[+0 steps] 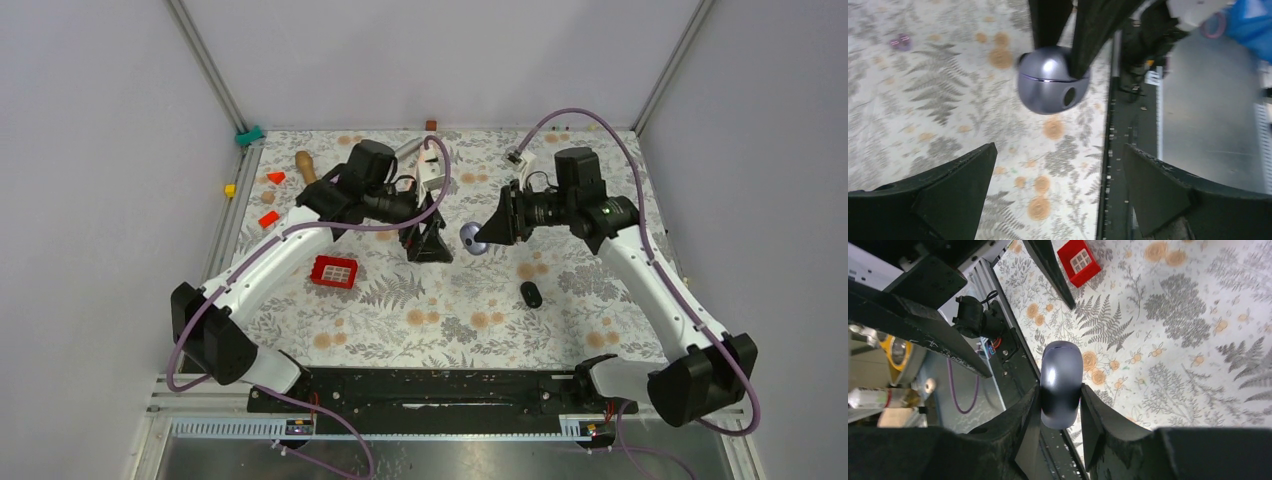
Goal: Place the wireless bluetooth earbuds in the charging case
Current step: Pick up the charging case at the center of the board, then open the charging case.
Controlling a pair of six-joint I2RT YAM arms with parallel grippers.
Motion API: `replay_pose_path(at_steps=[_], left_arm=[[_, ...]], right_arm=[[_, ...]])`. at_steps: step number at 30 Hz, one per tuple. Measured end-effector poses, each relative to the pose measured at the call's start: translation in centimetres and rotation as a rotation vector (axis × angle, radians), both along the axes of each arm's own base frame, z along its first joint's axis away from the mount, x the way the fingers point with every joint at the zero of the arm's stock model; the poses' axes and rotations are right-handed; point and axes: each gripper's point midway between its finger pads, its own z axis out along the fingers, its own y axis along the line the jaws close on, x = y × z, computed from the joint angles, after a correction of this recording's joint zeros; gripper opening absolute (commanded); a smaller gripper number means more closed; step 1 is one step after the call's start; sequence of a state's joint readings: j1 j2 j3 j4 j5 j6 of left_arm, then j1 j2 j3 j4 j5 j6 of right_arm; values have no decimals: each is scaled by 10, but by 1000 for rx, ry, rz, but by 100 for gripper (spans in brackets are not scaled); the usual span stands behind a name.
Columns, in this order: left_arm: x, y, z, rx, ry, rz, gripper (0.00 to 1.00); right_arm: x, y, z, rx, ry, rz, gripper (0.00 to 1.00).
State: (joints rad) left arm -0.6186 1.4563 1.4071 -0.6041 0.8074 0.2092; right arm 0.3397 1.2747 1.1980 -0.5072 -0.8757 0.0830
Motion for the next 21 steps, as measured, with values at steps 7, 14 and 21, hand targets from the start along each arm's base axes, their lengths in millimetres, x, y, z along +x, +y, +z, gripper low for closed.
replay_pose_path(at_steps=[7,14,21], left_arm=[[-33,-11,1,-73,157,-167,95],[-49,-24,-16,-60,280,-241,89],[-68,-33,-15,-63,316,-305,78]], right_arm=[[-11,-6,36,17,-213,52,22],[-19,-2,44,77,-294,107,23],[-28,6,25,113,-278,151,23]])
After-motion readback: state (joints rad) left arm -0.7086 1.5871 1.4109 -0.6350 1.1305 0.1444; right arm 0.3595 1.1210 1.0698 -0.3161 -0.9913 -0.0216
